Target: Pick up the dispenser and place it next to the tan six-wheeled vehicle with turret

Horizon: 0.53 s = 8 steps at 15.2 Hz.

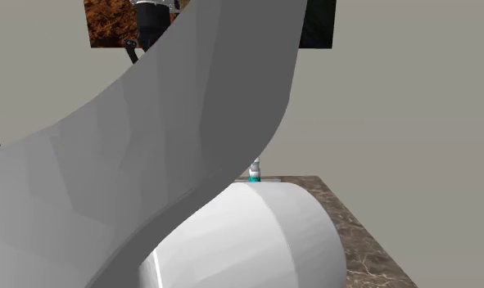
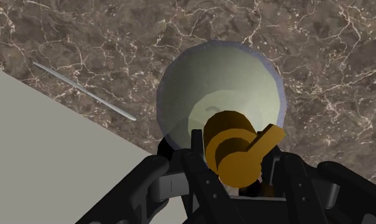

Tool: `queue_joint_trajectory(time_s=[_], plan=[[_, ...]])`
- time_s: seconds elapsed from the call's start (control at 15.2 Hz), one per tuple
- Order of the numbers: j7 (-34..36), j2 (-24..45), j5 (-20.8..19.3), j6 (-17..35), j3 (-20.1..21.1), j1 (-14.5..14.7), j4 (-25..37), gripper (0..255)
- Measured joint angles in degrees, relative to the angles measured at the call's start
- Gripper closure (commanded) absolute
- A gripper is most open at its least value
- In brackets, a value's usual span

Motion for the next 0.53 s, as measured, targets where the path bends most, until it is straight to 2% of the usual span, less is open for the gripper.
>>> queue_joint_trajectory(time_s=[0.53], plan=[[10.85,3.35,1.15,-0.39,6.52,4.52,3.26,255]])
